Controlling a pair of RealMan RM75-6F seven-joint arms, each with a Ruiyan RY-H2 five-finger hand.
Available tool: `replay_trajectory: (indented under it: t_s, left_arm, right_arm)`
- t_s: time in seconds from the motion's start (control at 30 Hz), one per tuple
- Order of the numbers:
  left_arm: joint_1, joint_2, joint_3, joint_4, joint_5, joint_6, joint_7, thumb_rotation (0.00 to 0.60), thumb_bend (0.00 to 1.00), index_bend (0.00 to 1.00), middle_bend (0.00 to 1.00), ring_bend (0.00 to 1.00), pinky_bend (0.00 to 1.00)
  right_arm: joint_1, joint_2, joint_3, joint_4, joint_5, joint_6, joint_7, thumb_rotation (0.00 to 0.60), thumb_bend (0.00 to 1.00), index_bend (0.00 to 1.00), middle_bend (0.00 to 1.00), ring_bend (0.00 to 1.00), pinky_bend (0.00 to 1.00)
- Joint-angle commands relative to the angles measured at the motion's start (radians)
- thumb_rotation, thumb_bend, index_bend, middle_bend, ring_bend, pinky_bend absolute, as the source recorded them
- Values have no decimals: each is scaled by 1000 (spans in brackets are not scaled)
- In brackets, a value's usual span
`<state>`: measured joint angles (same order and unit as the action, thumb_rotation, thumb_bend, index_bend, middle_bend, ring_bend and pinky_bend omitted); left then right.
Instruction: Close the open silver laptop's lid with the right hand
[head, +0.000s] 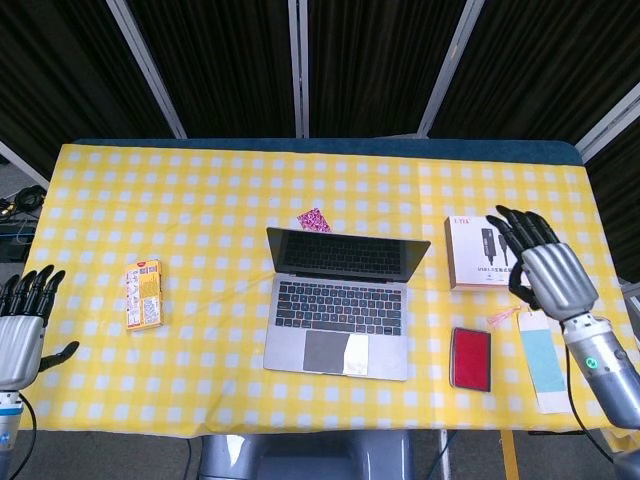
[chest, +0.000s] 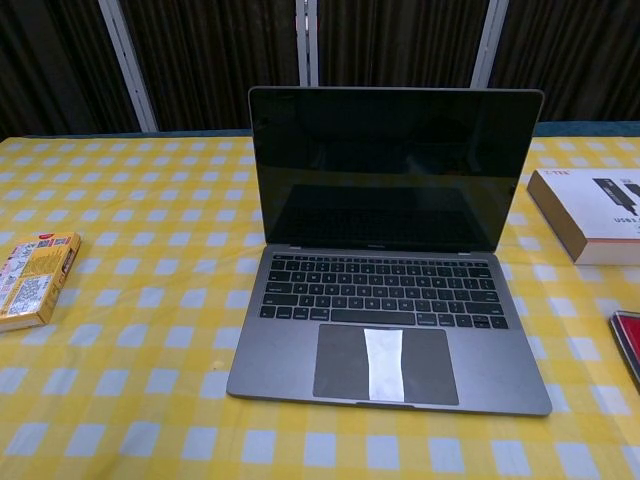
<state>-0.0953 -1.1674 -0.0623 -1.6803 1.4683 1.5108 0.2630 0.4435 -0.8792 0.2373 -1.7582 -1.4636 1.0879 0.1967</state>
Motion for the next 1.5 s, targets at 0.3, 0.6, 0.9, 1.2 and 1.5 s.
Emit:
replay_trajectory:
  t_s: [0.3, 0.6, 0.9, 1.2, 1.5]
  left_arm:
    - [-17, -11, -17, 12, -45, -34, 15, 600, 0, 0, 0, 0, 0]
    - [-20, -9, -23, 20, -69, -44, 2, 600, 0, 0, 0, 0, 0]
    - [-20, -3, -26, 22, -82, -48, -12, 600, 0, 0, 0, 0, 0]
    - [-26, -6, -20, 25, -81, -61, -12, 600, 0, 0, 0, 0, 0]
    - [-31, -9, -12, 19, -69, -66, -4, 600, 0, 0, 0, 0, 0]
  right_arm:
    - [309, -8, 79, -7, 130, -417, 119, 600, 1000, 3, 50, 0, 48]
    - [432, -128, 64, 101, 271, -531, 27, 600, 1000, 82, 139, 47, 142]
    - [478, -152, 53, 98, 346, -569, 0, 600, 1000, 181, 285, 229, 273]
    - [472, -142, 52, 50, 339, -572, 35, 600, 1000, 198, 334, 281, 360]
    - [424, -102, 23, -57, 178, -533, 60, 600, 1000, 201, 339, 285, 361]
